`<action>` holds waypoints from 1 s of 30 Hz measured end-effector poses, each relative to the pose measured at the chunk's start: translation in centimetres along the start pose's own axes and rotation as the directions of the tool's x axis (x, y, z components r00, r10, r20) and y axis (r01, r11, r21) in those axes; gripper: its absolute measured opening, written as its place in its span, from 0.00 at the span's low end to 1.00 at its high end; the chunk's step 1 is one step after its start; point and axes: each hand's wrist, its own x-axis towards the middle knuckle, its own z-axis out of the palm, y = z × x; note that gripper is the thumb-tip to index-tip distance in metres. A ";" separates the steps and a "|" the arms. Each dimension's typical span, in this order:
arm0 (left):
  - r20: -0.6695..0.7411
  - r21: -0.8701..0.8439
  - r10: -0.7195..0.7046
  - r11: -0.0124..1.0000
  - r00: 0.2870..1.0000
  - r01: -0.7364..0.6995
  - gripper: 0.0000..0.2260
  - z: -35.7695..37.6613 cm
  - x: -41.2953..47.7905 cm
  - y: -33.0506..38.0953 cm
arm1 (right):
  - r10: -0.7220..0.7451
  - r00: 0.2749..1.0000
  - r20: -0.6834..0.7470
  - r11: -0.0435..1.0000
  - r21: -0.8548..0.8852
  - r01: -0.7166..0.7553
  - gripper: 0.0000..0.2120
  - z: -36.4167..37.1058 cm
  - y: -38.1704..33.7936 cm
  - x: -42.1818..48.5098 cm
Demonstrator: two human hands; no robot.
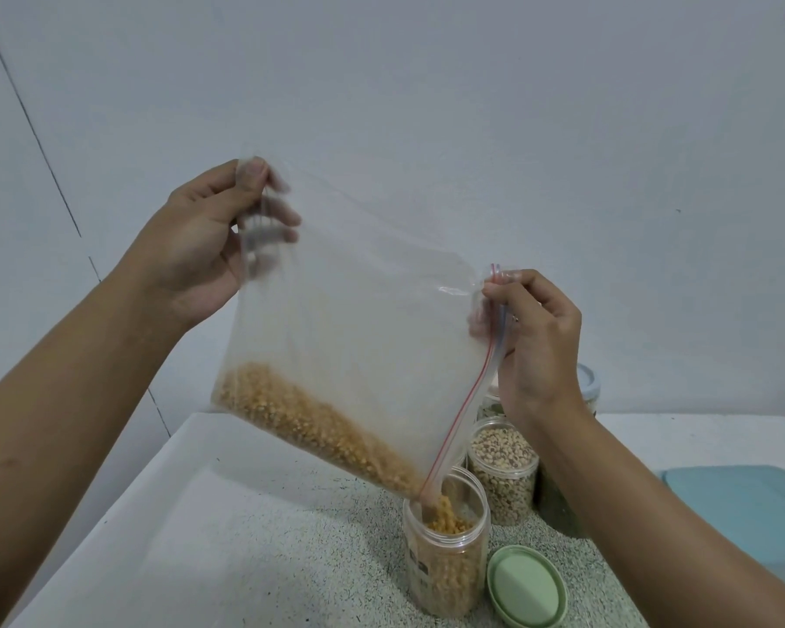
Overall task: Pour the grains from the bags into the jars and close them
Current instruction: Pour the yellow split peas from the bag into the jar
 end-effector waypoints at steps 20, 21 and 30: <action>0.017 0.000 0.002 1.000 1.000 -0.002 0.11 0.6 0.0 0.1 | 0.001 1.000 -0.012 1.000 -0.002 -0.001 0.15 -0.4 -0.3 -0.1; 0.019 -0.002 -0.001 1.000 1.000 0.001 0.11 0.6 0.1 0.0 | 0.003 1.000 -0.014 1.000 0.001 -0.003 0.15 -0.4 -0.4 -0.1; 0.027 0.000 -0.015 1.000 1.000 0.015 0.11 0.8 0.2 -0.4 | 0.034 0.999 0.003 0.999 0.025 -0.034 0.17 -1.1 -0.1 -0.1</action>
